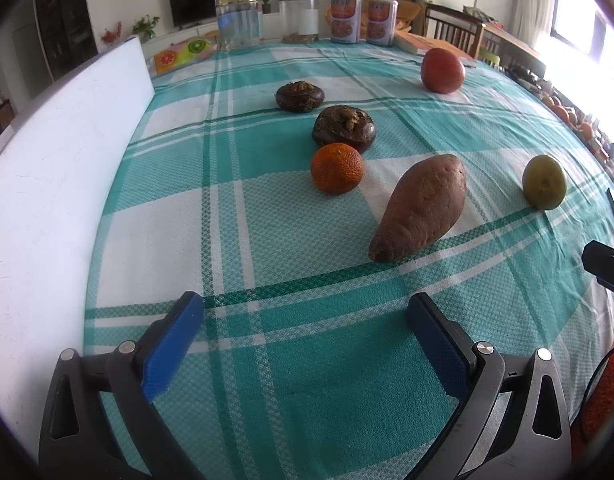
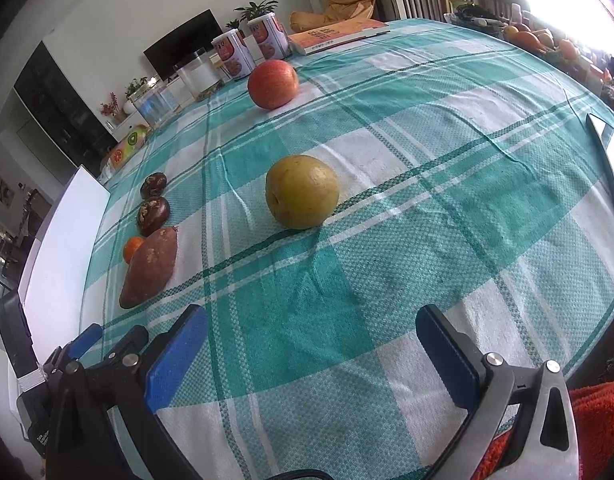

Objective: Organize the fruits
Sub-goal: 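Move both tools back over the table toward the remaining fruits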

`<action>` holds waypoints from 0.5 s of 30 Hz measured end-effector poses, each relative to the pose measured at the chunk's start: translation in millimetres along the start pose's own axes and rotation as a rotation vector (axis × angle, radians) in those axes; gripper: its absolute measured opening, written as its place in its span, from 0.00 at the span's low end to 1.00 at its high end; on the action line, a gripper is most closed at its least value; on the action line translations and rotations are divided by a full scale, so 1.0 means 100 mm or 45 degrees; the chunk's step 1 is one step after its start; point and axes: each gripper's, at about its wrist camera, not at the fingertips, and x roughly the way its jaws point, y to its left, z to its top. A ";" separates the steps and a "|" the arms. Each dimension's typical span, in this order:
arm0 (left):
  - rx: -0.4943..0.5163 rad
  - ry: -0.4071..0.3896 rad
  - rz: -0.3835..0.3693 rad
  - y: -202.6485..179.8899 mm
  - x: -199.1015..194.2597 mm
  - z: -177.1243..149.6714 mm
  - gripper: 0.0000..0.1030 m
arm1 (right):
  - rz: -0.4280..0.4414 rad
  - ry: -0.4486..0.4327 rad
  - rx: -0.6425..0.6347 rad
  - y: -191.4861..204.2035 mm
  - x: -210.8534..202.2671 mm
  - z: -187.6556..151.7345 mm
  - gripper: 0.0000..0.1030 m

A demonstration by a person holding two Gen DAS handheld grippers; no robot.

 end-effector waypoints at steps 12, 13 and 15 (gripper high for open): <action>0.000 0.000 0.000 0.00 0.00 0.00 0.99 | 0.004 -0.003 0.008 0.00 -0.02 0.00 1.00; 0.000 0.000 0.000 0.00 0.00 0.00 0.99 | 0.004 -0.004 0.009 0.00 -0.02 0.00 1.00; 0.000 0.000 0.000 0.00 0.00 0.00 0.99 | 0.004 -0.004 0.008 0.00 -0.02 0.00 1.00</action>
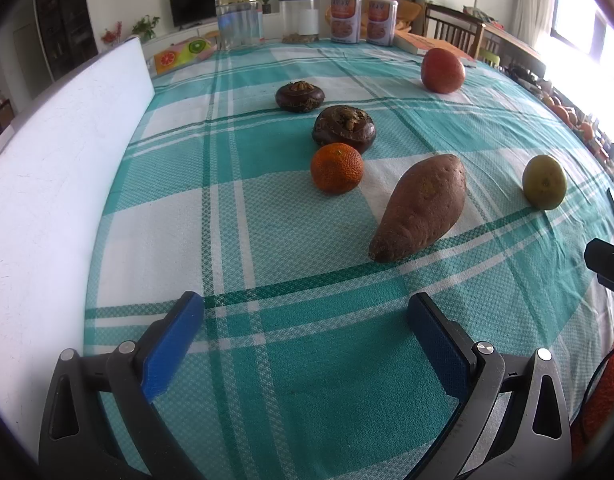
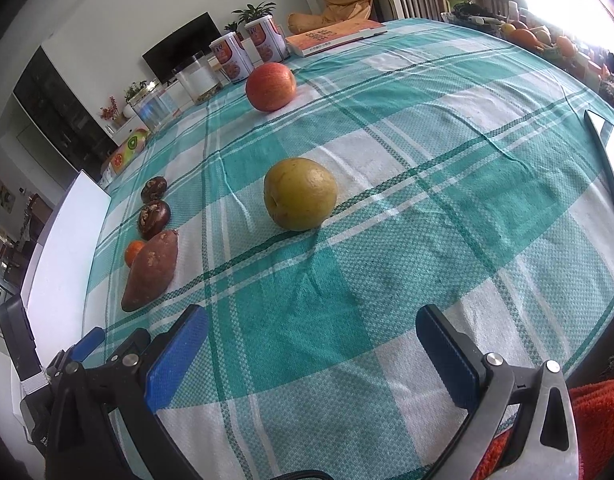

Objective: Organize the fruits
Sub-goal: 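Move both tools back over the table toward the remaining fruits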

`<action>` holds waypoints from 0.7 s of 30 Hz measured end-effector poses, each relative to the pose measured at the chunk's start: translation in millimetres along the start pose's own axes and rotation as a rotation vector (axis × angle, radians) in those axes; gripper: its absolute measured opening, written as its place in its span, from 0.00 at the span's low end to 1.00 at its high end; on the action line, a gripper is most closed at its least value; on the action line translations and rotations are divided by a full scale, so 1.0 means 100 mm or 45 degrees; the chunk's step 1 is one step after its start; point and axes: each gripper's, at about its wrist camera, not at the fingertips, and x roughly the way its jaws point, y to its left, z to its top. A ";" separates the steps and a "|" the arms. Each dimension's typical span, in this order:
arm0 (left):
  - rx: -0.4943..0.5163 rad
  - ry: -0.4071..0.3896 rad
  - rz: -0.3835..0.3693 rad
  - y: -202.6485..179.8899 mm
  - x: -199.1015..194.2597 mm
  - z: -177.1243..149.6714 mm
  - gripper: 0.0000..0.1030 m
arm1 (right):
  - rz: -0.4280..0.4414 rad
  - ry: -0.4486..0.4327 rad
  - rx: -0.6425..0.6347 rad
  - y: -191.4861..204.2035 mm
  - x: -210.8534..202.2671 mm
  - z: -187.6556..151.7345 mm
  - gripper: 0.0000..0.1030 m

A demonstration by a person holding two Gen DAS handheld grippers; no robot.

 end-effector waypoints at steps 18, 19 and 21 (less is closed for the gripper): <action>0.000 0.000 -0.002 0.00 0.00 0.00 0.99 | 0.014 -0.002 0.013 -0.02 0.00 0.00 1.00; 0.000 0.000 -0.002 0.00 0.00 0.00 0.99 | 0.018 -0.002 0.016 -0.01 -0.01 0.00 1.00; 0.001 0.000 -0.005 0.00 0.00 0.00 0.99 | 0.025 0.000 0.021 -0.02 0.00 -0.01 1.00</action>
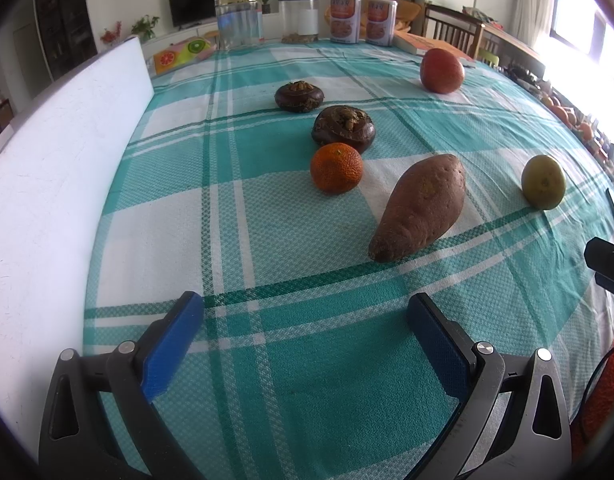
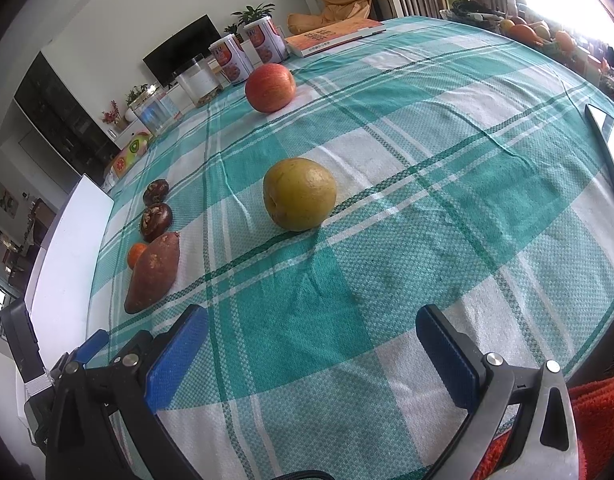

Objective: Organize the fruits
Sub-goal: 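Move both tools back over the table toward the remaining fruits, then grasp the sweet potato with the left tool while the right tool grasps a mangosteen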

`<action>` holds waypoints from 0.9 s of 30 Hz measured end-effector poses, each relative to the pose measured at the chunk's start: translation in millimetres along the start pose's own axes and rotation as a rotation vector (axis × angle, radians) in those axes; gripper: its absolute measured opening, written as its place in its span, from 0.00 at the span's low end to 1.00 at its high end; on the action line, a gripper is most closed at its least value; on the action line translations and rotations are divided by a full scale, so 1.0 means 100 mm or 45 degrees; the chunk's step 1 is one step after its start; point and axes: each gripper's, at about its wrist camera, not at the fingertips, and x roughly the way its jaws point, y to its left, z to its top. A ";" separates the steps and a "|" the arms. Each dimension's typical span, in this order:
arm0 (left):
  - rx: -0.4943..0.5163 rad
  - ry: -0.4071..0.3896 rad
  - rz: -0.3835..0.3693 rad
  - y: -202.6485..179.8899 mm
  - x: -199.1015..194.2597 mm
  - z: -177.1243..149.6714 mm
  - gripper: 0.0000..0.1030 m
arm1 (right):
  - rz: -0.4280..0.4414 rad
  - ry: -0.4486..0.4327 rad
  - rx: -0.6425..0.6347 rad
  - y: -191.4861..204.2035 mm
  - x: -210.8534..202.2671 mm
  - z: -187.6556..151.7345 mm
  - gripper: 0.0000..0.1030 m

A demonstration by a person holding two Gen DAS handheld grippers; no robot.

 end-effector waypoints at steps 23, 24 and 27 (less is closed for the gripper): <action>0.288 0.140 -0.181 -0.68 0.24 0.60 0.51 | 0.048 -0.029 0.076 -0.13 -0.05 -0.01 1.00; 0.283 0.134 -0.172 -0.66 0.23 0.60 0.46 | 0.048 -0.030 0.075 -0.13 -0.05 -0.01 1.00; 0.211 0.153 -0.229 -0.54 0.20 0.57 0.46 | 0.048 -0.032 0.074 -0.13 -0.05 -0.01 1.00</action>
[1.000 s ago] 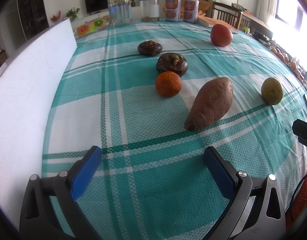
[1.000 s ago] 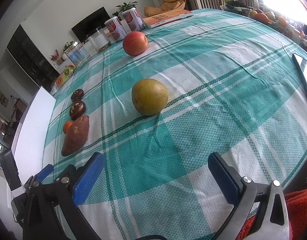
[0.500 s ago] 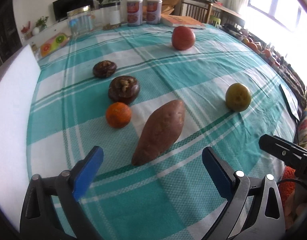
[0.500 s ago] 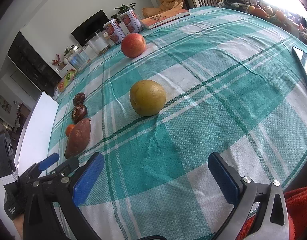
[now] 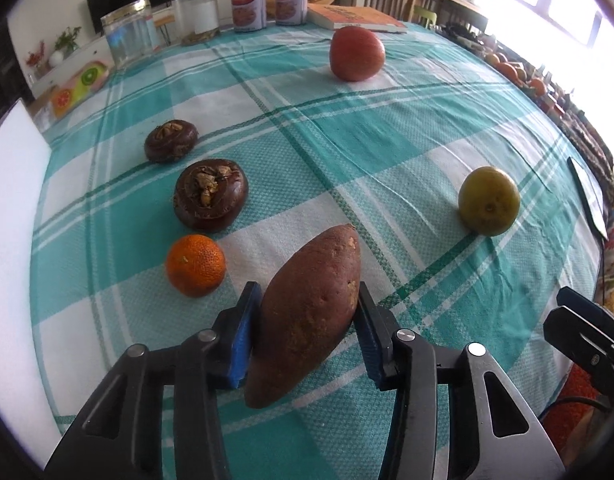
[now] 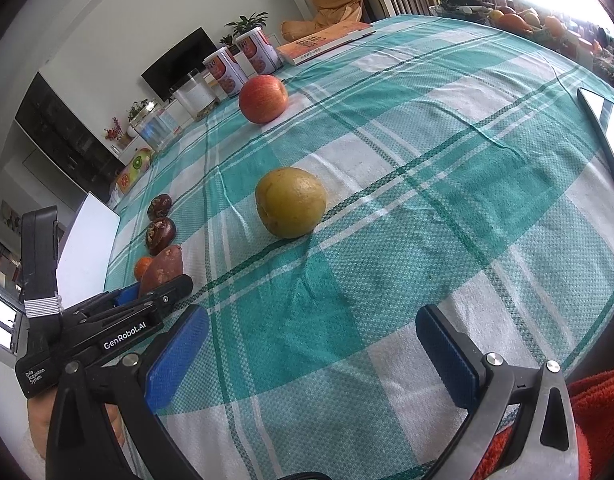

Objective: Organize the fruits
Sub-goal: 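Grasp the sweet potato with the left tool while the right tool grasps a mangosteen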

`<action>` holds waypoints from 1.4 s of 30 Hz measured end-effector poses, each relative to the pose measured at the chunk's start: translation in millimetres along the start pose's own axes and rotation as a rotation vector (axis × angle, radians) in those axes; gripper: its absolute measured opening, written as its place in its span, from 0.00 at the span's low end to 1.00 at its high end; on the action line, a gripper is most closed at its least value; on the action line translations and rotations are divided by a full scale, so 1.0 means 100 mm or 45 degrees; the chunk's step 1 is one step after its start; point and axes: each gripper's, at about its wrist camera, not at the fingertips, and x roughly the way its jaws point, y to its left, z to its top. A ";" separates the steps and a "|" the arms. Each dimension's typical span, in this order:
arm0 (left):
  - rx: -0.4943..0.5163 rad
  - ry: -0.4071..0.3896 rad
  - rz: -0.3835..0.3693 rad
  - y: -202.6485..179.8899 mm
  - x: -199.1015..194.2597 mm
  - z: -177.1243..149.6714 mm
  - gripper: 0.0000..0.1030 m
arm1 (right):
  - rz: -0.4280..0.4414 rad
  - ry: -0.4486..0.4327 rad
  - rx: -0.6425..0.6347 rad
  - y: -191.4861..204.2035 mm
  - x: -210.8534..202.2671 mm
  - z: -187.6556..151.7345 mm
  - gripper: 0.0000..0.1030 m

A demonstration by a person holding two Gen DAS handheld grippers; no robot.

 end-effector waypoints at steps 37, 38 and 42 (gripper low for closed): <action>-0.243 -0.111 -0.019 0.51 -0.51 -0.80 0.42 | 0.143 0.167 -0.613 1.63 0.81 0.57 0.88; -0.245 -0.112 -0.021 0.51 -0.51 -0.80 0.42 | 0.133 0.186 -0.611 1.71 0.95 0.64 0.77; -0.254 -0.114 -0.024 0.50 -0.52 -0.81 0.42 | 0.081 0.306 -0.603 1.95 1.45 0.73 0.71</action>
